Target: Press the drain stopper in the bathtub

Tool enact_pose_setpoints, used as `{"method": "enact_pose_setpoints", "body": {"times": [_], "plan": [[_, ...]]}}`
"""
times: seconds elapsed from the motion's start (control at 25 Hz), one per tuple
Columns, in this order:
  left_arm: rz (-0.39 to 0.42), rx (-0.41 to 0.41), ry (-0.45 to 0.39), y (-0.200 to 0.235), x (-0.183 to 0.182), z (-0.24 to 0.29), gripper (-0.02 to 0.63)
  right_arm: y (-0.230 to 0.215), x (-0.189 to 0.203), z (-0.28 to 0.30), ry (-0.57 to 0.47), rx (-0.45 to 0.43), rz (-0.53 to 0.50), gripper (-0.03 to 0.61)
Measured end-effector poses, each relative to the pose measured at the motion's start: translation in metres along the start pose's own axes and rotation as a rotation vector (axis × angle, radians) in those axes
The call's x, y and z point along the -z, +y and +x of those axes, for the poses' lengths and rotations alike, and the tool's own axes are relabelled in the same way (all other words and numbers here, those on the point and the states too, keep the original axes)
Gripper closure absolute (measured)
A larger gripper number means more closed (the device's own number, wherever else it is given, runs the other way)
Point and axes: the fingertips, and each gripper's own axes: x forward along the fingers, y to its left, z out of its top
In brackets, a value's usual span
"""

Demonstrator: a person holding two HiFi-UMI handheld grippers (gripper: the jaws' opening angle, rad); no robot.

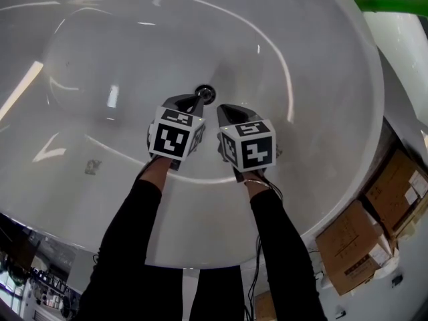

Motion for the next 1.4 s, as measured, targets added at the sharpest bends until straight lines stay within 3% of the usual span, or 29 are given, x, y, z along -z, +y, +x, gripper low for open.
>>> {"method": "enact_pose_setpoints", "body": {"times": [1.4], "plan": [[-0.048,-0.046,0.076,0.019,0.041,0.08,0.606,-0.017,0.02,0.049,0.078,-0.069,0.046,0.578]]}}
